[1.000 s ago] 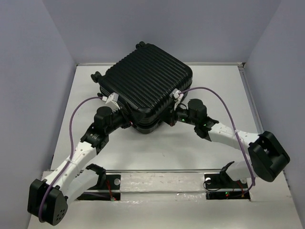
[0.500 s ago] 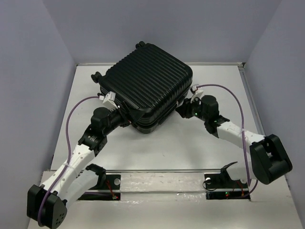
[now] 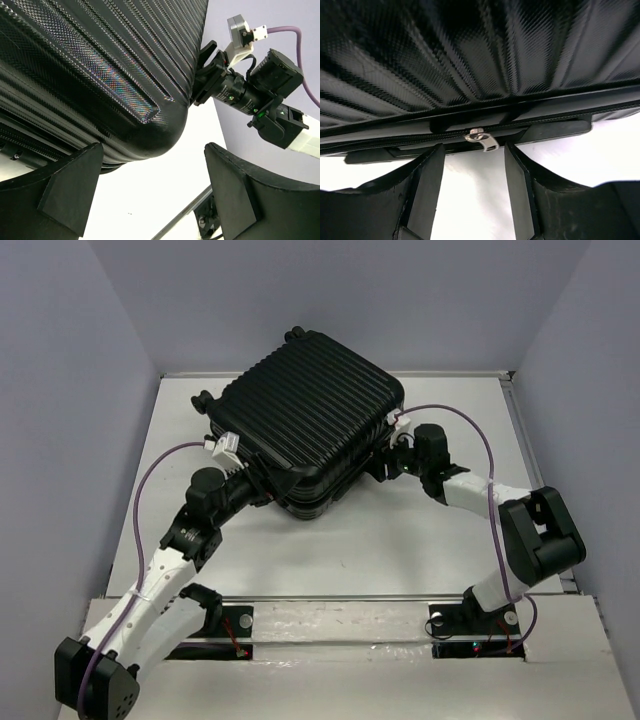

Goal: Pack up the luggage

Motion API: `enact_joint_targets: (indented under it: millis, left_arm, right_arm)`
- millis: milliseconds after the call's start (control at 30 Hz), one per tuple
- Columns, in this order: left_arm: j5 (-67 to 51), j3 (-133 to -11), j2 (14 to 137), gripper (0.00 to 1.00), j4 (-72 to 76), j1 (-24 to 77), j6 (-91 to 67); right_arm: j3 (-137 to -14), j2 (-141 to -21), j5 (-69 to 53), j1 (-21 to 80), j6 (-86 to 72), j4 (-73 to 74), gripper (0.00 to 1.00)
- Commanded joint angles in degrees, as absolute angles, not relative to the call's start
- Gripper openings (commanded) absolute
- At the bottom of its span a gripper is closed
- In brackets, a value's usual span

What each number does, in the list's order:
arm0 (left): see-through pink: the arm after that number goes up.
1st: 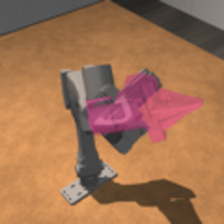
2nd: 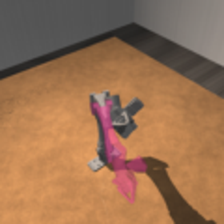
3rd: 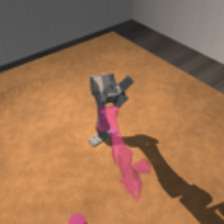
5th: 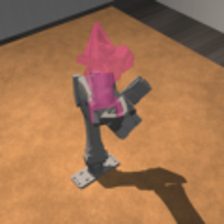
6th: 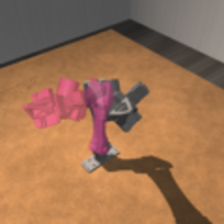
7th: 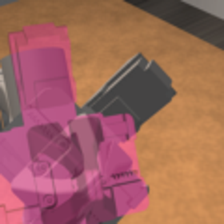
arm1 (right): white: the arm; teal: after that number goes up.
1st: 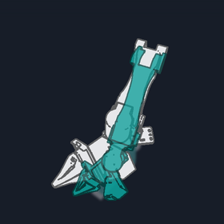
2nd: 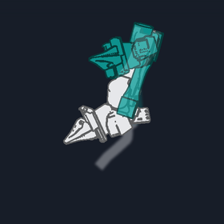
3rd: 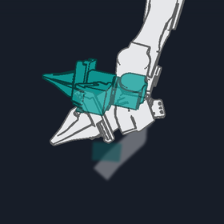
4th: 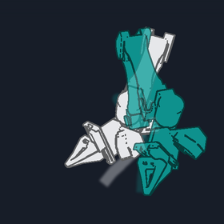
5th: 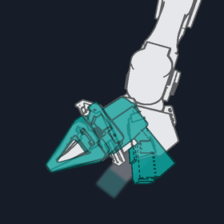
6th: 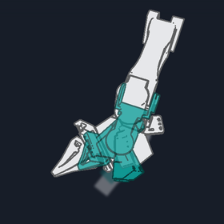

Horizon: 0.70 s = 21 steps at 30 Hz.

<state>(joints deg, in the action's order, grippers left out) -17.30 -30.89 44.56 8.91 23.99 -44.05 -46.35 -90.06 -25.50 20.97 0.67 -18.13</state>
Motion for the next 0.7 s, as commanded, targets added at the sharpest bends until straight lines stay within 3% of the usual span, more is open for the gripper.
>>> enact_joint_targets:
  millis: [0, 100, 500, 667]
  left_arm:
    - [-16.61, -31.29, 42.02, 0.93, 7.83, 24.08, -41.58]
    - [-15.91, -30.15, 41.14, 0.93, 6.95, 24.08, -40.96]
    - [-18.81, -29.18, 42.71, 0.93, 7.29, 24.08, -39.29]
    - [-19.60, -30.49, 45.26, 0.94, 8.96, 24.08, -39.20]
  right_arm:
    - [-47.56, -88.51, -21.11, 20.57, 3.69, -19.07, 0.56]
    - [-46.93, -88.42, -18.72, 20.57, 2.99, -19.51, 0.57]
    - [-51.59, -90.97, -28.29, 20.57, 5.54, -22.84, 0.60]
    - [-53.26, -92.72, -32.86, 20.57, 6.15, -22.59, 0.47]
